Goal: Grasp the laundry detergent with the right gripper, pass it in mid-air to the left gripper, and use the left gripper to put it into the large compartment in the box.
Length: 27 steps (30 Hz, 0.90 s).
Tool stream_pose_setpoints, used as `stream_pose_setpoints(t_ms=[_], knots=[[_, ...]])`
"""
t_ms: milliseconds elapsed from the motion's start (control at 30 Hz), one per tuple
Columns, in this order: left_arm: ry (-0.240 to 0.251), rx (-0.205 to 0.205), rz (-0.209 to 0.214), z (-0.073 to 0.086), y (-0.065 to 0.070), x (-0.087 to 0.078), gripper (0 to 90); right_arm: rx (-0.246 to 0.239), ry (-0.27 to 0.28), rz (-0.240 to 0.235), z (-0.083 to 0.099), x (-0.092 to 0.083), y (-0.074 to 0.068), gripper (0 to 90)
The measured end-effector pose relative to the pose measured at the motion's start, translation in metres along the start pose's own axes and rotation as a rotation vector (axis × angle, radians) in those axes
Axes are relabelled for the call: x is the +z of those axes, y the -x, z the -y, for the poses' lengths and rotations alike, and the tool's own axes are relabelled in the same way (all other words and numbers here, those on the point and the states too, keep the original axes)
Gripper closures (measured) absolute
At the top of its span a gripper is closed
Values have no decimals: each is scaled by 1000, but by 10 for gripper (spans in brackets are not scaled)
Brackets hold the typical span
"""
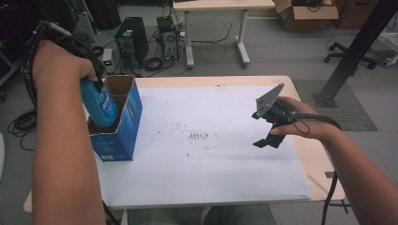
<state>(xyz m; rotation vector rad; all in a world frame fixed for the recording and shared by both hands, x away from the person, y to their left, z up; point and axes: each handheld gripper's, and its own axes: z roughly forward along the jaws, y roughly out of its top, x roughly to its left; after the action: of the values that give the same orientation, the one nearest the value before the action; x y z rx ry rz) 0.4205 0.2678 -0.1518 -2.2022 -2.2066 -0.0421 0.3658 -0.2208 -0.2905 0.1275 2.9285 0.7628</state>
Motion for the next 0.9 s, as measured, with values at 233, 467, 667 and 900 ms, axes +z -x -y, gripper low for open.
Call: stream_pose_setpoints(t_ms=[233,467,667,900], knots=[[-6,3,0,-1,-2,19,386,1,-2,-2,0,1,0,27],[-16,6,3,-2,-3,37,385,0,-2,-7,0,4,-1,27],[-29,13,6,-4,-2,58,386,4,-5,-13,0,5,-2,27],[-38,20,7,-7,2,76,386,3,-8,-16,1,5,-3,27]])
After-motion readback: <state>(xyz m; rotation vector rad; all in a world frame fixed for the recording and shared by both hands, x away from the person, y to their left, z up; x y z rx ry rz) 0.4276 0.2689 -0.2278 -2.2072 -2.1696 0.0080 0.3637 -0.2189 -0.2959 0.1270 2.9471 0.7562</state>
